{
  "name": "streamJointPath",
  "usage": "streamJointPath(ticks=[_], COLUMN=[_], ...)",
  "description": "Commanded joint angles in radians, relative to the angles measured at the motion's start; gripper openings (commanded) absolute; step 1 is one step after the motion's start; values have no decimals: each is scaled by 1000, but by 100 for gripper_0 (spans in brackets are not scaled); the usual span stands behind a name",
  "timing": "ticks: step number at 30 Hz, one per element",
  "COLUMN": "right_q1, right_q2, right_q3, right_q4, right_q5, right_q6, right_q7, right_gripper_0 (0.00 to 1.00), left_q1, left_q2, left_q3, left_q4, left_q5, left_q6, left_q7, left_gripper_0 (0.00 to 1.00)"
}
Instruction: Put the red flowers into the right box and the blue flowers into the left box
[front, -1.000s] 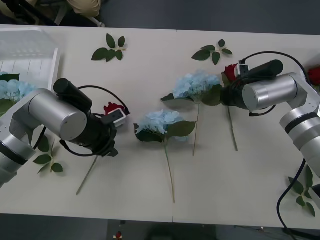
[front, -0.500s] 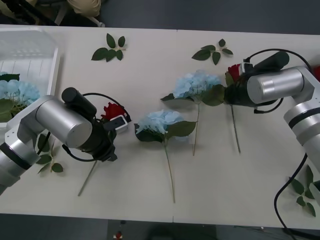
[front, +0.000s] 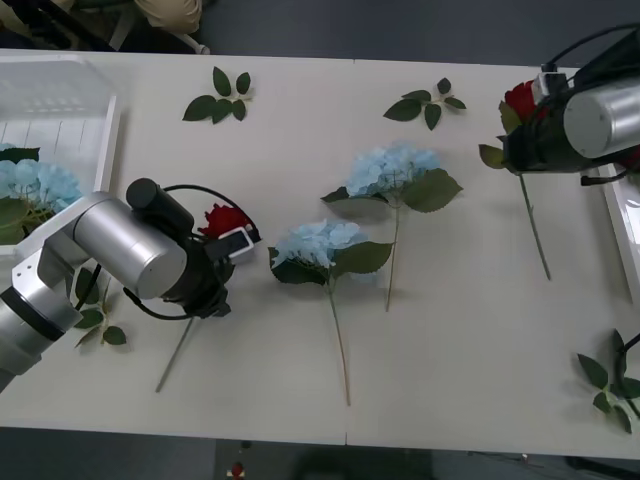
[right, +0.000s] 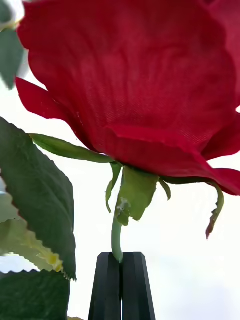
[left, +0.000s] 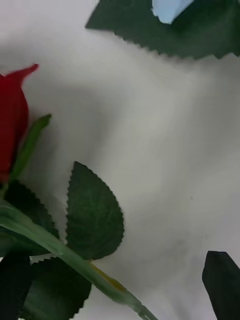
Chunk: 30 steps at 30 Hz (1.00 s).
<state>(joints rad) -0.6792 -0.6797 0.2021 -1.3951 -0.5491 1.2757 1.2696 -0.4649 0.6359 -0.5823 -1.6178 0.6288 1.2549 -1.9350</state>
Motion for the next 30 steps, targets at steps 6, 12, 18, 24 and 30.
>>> streamJointPath(ticks=[6,12,18,24,30], right_q1=[138,205,230,228,213], right_q2=[-136,-192,-222,-242,-242], right_q3=[-214,-348,-398,-418,-418], right_q4=[-189,-189,-137,-36,57], right_q5=[-6,-32,18,75,140], right_q6=[60,59,27,-93,-207], right_q7=[197,361,479,559,562], right_gripper_0=[0,0,0,0,0], left_q1=[-37,-35,-35,-35,-31], left_q2=[10,8,11,28,99], left_q3=[-22,-24,-24,13,119], left_q4=[-5,-5,-5,-19,-117], left_q5=[-14,-35,-67,-93,5], left_q6=[-6,-11,-11,-22,-17], left_q7=[50,50,50,50,50], left_gripper_0=[5,0,0,0,0])
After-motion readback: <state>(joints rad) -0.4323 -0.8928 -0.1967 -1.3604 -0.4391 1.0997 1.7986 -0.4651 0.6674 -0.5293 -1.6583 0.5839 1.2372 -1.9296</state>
